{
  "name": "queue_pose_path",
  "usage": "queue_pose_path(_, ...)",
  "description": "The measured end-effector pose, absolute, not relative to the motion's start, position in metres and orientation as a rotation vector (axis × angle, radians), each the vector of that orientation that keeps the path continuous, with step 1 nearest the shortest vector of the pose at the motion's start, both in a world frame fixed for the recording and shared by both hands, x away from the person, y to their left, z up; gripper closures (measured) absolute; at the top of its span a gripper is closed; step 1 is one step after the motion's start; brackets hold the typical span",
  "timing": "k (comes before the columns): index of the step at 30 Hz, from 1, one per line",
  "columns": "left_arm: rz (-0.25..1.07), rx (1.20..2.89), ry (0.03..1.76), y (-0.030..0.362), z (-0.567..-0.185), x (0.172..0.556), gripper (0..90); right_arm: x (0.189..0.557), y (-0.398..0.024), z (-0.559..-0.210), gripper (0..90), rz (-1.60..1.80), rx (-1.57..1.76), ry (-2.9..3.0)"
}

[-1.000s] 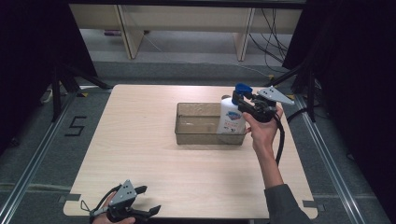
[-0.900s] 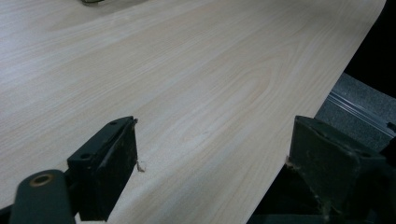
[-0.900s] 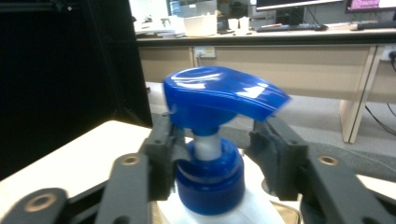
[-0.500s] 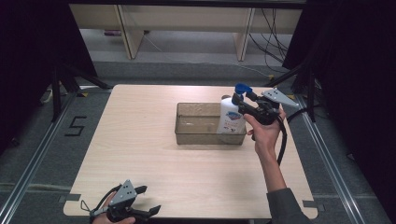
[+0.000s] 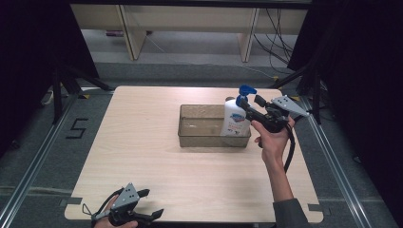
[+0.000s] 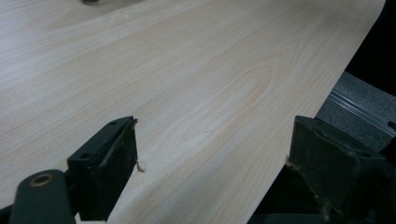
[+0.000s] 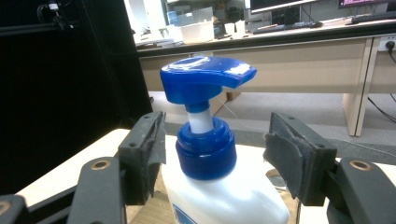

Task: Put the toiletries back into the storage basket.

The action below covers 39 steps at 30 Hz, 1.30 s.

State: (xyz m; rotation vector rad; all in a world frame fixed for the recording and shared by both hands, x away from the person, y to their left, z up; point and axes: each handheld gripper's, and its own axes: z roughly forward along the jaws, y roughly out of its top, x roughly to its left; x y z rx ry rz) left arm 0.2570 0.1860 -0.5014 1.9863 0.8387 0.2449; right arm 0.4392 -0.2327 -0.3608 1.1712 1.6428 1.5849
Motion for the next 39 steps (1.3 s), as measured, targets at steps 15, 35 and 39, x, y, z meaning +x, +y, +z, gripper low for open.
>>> queue_pose_path(15,0.238,1.985,0.817,0.187,-0.499,0.257,14.8,0.427,-0.232,-0.362,37.4,1.578,1.142,1.667)
queue_pose_path(35,0.224,1.985,0.821,0.186,-0.499,0.256,14.8,0.411,-0.234,-0.359,37.7,1.573,1.123,1.685)
queue_pose_path(39,0.226,1.986,0.826,0.186,-0.499,0.256,14.8,0.410,-0.235,-0.361,37.7,1.582,1.122,1.687)
